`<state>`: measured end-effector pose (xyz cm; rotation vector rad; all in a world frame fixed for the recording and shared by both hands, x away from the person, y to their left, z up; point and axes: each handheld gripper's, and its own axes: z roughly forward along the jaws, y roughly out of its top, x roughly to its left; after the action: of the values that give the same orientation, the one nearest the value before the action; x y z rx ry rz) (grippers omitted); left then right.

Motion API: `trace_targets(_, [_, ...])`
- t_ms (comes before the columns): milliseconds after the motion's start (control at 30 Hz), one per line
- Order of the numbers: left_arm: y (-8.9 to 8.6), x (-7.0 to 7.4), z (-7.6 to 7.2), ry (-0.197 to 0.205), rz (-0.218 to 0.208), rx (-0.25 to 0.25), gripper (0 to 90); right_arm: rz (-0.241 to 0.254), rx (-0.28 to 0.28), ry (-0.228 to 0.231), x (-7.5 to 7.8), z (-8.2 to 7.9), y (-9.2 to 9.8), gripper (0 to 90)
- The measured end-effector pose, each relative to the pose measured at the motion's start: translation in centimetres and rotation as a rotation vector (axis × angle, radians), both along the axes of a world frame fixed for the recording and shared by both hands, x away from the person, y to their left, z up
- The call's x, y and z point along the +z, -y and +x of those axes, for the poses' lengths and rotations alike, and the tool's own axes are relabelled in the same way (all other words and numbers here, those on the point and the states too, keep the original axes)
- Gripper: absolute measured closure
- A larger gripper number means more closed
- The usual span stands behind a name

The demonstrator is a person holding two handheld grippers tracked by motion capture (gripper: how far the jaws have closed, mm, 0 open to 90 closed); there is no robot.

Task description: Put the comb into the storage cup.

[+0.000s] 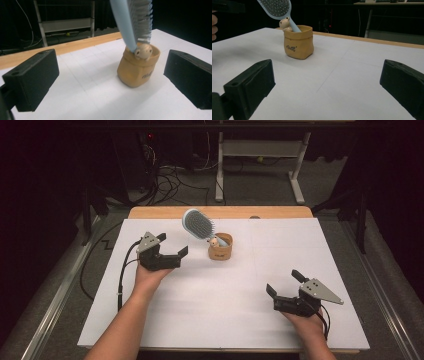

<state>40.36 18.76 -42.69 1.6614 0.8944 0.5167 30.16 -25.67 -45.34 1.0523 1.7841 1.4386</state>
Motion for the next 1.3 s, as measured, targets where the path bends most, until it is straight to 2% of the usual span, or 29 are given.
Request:
trace_targets(200, [-1.5,-2.1,-1.7,-0.025,0.008,0.005,0.4,-0.004,0.001,0.002,0.0,0.0,0.0,0.2])
trace_targets(300, [-2.1,-2.6,-2.7,-0.029,0.031,0.008,0.5,-0.004,-0.001,0.002,0.0,0.0,0.0,0.2])
trace_targets(367, [-2.5,-2.8,-3.4,-0.036,0.029,0.011,0.9,-0.004,-0.002,0.001,0.0,0.0,0.0,0.2])
trace_targets(567, [-3.4,-2.7,-5.9,-0.011,0.03,-0.003,1.2,-0.008,-0.002,0.005,0.0,-0.1,-0.1,0.2])
trace_targets(700, [-4.2,-2.8,-7.2,0.0,0.043,0.02,1.2,-0.007,-0.002,0.008,0.0,-0.2,-0.1,0.2])
trace_targets(900, [-5.0,-2.6,-9.4,0.024,0.034,0.031,0.8,0.0,-0.012,0.011,0.0,-0.2,0.3,0.2])
trace_targets(967, [-5.3,-2.3,-9.9,0.036,0.037,0.045,0.8,0.002,-0.02,0.008,0.0,-0.2,0.5,0.2])
trace_targets(1167, [-5.6,-1.9,-10.9,0.076,0.025,0.012,0.5,0.002,-0.034,0.012,0.2,-0.8,0.5,0.2])
trace_targets(1300, [-5.6,-2.0,-10.9,0.092,0.044,0.005,0.5,0.0,-0.037,0.018,0.3,-1.5,0.5,0.2])
